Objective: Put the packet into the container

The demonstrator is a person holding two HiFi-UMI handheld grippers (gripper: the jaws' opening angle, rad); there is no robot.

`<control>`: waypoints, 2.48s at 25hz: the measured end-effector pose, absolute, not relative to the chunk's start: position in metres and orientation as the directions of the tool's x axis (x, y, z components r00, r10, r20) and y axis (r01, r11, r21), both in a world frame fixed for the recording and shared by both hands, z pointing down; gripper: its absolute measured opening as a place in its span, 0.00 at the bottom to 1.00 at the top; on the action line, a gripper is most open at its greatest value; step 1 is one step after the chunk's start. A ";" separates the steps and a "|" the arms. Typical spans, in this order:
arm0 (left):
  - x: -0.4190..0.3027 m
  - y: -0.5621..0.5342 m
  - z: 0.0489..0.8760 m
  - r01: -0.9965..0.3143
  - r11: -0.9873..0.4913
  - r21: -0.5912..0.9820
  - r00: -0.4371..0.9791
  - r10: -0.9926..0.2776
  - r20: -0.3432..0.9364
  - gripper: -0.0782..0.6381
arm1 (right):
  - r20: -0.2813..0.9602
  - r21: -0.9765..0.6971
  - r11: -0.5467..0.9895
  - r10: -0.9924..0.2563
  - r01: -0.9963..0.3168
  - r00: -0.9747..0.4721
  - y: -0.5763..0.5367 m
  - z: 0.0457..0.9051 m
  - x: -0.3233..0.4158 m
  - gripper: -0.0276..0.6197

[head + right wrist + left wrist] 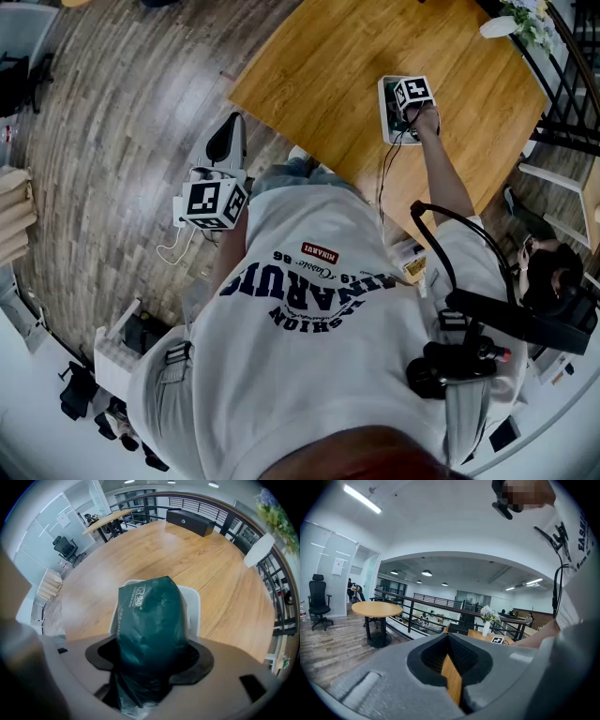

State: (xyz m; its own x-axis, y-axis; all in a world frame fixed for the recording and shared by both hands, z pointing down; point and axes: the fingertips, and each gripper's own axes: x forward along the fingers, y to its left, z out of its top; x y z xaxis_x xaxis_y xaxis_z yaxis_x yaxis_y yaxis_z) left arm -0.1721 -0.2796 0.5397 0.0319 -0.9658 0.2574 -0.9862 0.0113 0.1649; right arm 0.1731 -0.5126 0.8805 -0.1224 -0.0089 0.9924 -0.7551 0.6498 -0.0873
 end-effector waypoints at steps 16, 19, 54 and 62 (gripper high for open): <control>-0.166 -0.288 0.532 -0.988 -0.015 0.155 0.051 -0.971 0.232 0.11 | 0.993 -0.107 0.662 0.027 -0.742 -0.118 -0.512 0.883 0.174 0.59; -0.167 -0.289 0.528 -0.988 -0.034 0.151 0.067 -0.973 0.223 0.11 | 0.992 -0.110 0.676 0.028 -0.728 -0.123 -0.510 0.875 0.173 0.63; 0.007 -0.385 0.452 -0.745 -0.667 0.024 0.668 -0.744 0.024 0.11 | 0.172 0.079 0.433 -0.893 -0.898 -0.416 -0.432 0.435 0.249 0.67; 0.042 -0.396 0.438 -0.677 -0.736 -0.012 0.736 -0.677 -0.004 0.11 | -0.030 0.176 0.300 -0.950 -0.938 -0.309 -0.383 0.403 0.294 0.67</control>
State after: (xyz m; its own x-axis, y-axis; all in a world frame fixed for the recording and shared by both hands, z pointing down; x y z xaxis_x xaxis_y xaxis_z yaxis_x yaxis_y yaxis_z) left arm 0.0418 -0.3958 0.4378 0.7361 -0.6769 -0.0035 -0.6769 -0.7360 -0.0120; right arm 0.2939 -0.3828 0.4034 -0.3095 -0.9504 -0.0304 -0.9376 0.2996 0.1764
